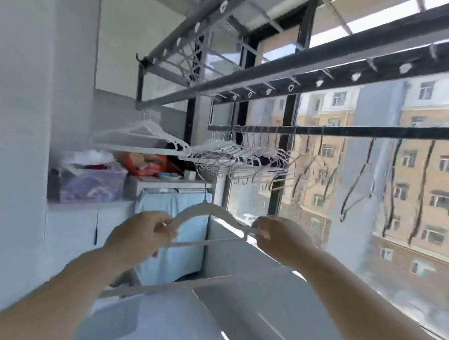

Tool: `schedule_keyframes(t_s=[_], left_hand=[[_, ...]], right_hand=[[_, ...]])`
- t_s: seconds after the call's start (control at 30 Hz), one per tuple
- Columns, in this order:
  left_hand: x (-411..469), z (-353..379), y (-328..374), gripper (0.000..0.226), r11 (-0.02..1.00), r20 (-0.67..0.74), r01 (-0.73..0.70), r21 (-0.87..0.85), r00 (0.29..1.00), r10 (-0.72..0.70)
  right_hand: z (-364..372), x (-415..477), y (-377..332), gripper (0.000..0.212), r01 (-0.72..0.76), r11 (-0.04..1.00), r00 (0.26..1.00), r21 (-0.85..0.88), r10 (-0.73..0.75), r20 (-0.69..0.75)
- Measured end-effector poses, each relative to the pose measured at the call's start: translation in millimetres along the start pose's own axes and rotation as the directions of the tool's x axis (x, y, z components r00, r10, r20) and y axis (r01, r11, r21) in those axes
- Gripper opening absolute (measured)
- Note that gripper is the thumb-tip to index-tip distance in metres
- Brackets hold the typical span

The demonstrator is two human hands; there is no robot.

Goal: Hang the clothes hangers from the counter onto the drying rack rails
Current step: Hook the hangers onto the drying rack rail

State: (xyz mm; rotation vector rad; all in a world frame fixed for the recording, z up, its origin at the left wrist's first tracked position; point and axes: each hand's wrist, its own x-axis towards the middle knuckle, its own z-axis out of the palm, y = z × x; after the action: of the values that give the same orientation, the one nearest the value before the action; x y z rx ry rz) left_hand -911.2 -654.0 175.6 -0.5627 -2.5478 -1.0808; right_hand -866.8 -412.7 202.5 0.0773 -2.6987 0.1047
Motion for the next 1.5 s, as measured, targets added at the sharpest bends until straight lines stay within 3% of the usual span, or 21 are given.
schedule_keyframes(t_s=[0.2,0.3,0.43,0.57,0.67,0.83,1.0,1.23,1.5], left_hand=[[100,-45,-56,0.016,0.984,-0.102,0.105,0.144,0.991,-0.090],[140,-70,-74,0.025,0.924,-0.208,0.170,0.342,0.973,-0.102],[181,-92,-109,0.024,0.898,-0.307,0.247,0.363,0.942,-0.135],[232,-109,-140,0.026,0.897,-0.344,0.231,0.377,0.934,-0.096],[280,-119,-156,0.026,0.906,-0.347,0.155,0.393,0.938,-0.010],[351,-134,-173,0.017,0.905,-0.322,-0.001,0.424,0.935,0.152],[405,-144,-183,0.021,0.893,-0.332,-0.090,0.441,0.908,0.255],[444,-135,-202,0.025,0.876,-0.250,-0.125,0.465,0.931,0.266],[449,-125,-205,0.017,0.899,-0.208,-0.195,0.392,0.933,0.293]], right_hand=[[22,144,-31,0.036,0.167,0.985,0.986,-0.032,-0.167,-0.012],[24,209,-47,0.037,0.208,0.974,0.970,-0.085,-0.217,-0.108],[23,275,-84,0.039,0.266,0.942,0.927,-0.203,-0.308,-0.213],[11,325,-120,0.039,0.271,0.844,0.830,-0.462,-0.448,-0.332],[-5,353,-143,0.037,0.090,0.723,0.689,-0.685,-0.542,-0.481],[-32,387,-175,0.044,-0.302,0.650,0.793,-0.697,-0.234,-0.562],[-37,402,-188,0.020,-0.370,0.681,0.858,-0.631,-0.009,-0.513],[-25,406,-181,0.021,-0.374,0.595,0.826,-0.712,-0.136,-0.547],[-23,406,-183,0.022,-0.418,0.570,0.816,-0.708,-0.107,-0.568]])
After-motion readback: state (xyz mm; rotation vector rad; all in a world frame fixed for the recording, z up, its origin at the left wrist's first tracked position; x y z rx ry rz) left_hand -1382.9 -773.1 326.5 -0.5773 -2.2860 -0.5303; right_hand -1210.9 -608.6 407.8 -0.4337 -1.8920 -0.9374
